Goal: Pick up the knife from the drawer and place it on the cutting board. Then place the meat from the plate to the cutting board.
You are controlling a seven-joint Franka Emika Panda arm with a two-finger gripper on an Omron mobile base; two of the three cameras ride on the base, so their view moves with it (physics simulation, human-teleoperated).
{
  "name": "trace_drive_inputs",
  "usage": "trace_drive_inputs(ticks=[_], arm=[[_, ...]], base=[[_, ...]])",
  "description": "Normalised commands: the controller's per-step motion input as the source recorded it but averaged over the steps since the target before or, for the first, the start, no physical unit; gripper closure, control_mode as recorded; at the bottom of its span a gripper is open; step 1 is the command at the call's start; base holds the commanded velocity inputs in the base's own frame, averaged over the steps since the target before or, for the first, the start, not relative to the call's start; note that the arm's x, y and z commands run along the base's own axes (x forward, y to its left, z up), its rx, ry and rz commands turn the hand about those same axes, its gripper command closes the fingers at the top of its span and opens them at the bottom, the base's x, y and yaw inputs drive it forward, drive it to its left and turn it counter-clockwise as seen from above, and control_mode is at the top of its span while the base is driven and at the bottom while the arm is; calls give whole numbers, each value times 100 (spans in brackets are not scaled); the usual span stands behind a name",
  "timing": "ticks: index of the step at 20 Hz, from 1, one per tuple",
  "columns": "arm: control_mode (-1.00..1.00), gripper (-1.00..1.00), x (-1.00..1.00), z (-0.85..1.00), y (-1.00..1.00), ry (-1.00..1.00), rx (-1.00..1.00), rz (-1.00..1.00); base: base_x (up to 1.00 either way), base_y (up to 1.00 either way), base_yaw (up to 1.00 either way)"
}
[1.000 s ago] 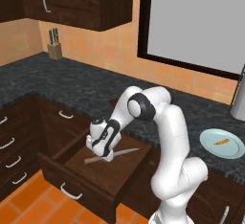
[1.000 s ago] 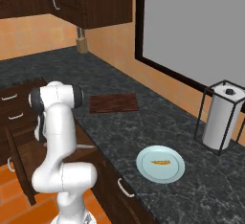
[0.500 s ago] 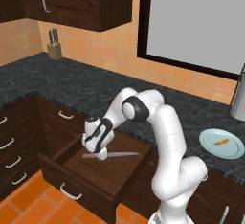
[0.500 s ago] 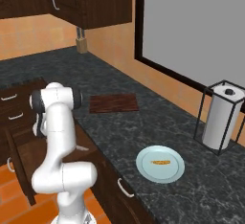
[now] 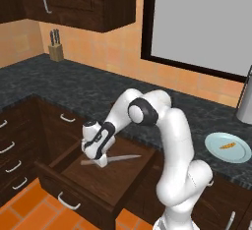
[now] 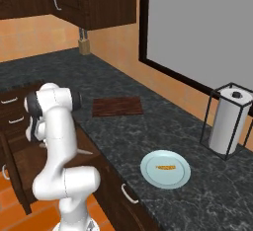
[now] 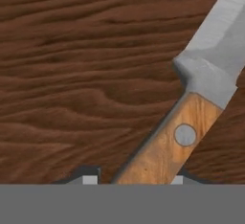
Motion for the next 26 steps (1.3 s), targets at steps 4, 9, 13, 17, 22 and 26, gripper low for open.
trace_drive_inputs(ticks=[4, 9, 13, 17, 22, 26], arm=[[-100, 100, -100, 100, 0, -13, -4, 15], [-100, 100, -100, 100, 0, -11, -14, 20], [-100, 100, -97, 100, 13, -1, -9, 19], [-100, 100, -43, 100, 40, 2, -4, 13], [-100, 100, 23, 100, -15, 8, -1, 2], [-100, 100, 97, 100, -85, 2, 0, 0]], base=[[0, 0, 0], [0, 0, 0], [0, 0, 0], [0, 0, 0], [0, 0, 0], [0, 0, 0]])
